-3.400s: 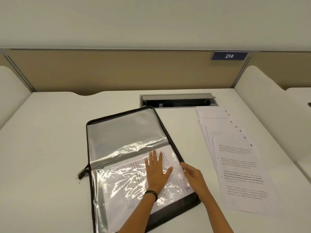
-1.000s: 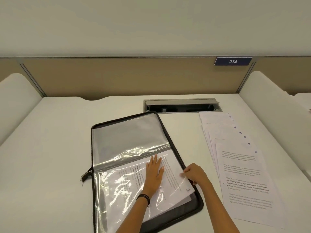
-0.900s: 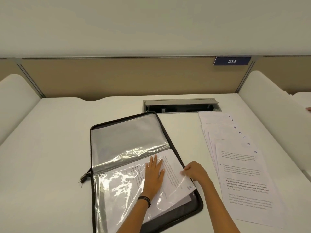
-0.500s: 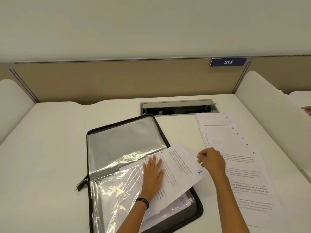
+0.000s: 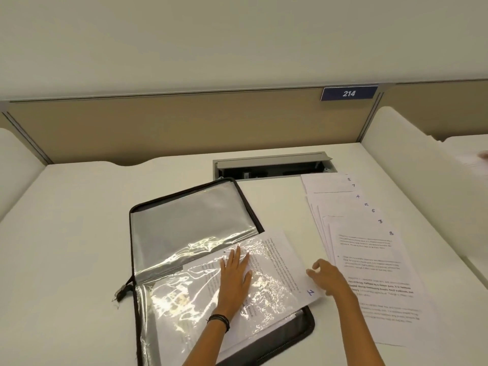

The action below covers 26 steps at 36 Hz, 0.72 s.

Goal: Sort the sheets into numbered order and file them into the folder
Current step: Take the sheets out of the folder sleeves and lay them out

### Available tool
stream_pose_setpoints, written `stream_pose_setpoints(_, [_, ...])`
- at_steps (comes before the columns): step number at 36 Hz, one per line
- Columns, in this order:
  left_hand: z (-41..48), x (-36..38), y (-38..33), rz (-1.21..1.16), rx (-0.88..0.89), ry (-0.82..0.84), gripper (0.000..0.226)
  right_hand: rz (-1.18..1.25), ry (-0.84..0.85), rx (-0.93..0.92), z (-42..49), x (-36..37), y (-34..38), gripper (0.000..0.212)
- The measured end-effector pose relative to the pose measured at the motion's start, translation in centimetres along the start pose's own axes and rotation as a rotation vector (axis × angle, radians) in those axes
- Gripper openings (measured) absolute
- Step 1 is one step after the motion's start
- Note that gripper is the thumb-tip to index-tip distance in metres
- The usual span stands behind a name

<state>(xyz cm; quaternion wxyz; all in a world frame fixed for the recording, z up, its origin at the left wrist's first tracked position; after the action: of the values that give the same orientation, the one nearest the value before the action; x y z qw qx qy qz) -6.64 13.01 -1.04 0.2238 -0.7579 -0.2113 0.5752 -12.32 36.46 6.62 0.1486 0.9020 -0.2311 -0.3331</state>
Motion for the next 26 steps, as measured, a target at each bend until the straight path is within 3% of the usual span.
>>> stream_pose_setpoints(4, [-0.2,0.1,0.0,0.025,-0.001,0.009,0.062,0.189,0.117,0.02,-0.1,1.4,-0.7,0.026])
stream_pose_setpoints(7, [-0.3,0.0,-0.1,0.032,0.005,0.006,0.061,0.268,0.121,-0.002,-0.2,1.9,-1.1,0.029])
stream_pose_setpoints(12, [-0.3,0.0,-0.3,0.019,0.0,-0.018,0.049,0.271,-0.022,-0.061,-0.3,1.3,-1.4,0.016])
stream_pose_setpoints(17, [-0.4,0.4,-0.6,0.019,-0.03,-0.037,0.048,0.328,-0.203,-0.084,-0.3,-0.1,-2.1,0.04])
stream_pose_setpoints(23, [-0.4,0.6,-0.5,0.04,-0.041,-0.038,0.049,0.435,-0.474,-0.119,-1.2,-1.7,-2.9,0.039])
stream_pose_setpoints(26, [-0.4,0.5,-0.6,0.018,-0.032,-0.044,0.049,0.476,-0.654,-0.161,-2.5,-2.8,-3.1,0.027])
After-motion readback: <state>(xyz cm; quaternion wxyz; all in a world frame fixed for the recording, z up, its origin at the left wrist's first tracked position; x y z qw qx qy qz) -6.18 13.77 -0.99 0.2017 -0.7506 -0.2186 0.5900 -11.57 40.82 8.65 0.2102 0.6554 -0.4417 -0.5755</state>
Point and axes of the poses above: each hand's wrist, its own z-axis towards the middle knuckle, its own x-axis out of the palm, y = z × x, the point moved 1 cm from there along z, towards the middle knuckle, and after that the axes turned 15 degrees about y, right-handed, at the moved point
